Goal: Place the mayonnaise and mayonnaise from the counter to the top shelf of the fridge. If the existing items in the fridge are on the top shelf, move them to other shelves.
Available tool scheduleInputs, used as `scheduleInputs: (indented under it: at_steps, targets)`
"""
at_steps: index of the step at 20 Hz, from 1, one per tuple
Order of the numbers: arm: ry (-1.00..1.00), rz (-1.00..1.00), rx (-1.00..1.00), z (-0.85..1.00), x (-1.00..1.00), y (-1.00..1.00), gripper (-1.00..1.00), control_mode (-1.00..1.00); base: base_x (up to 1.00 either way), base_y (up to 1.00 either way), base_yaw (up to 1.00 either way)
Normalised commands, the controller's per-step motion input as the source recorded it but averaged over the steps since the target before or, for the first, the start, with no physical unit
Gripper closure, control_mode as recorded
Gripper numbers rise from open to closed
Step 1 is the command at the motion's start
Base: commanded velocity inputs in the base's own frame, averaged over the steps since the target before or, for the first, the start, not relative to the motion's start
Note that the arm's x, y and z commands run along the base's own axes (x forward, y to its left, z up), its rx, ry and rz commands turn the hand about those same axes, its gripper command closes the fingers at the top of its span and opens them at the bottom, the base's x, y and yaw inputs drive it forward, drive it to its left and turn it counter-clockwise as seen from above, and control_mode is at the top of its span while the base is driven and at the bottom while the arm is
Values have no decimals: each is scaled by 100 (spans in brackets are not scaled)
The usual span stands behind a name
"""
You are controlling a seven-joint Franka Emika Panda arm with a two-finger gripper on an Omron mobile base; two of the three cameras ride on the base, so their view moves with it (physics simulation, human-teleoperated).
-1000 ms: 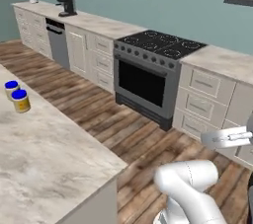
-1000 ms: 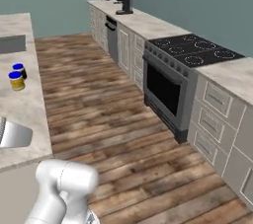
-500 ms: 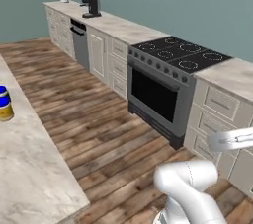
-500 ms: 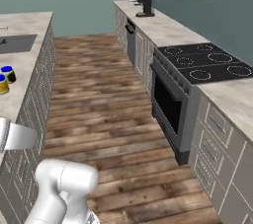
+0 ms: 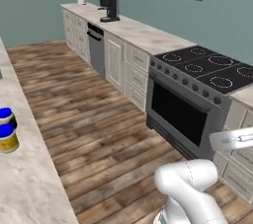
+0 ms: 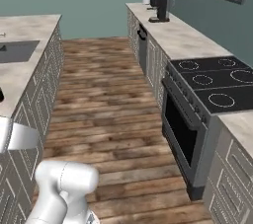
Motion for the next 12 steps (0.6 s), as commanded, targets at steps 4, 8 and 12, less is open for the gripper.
scheduleInputs:
  at_steps: [4, 8, 12]
  targets:
    - [0, 0, 0, 0, 0, 0, -100, 100, 100, 0, 20]
    - [0, 0, 0, 0, 0, 0, -100, 100, 100, 0, 18]
    - [0, 0, 0, 0, 0, 0, -100, 100, 100, -1, 22]
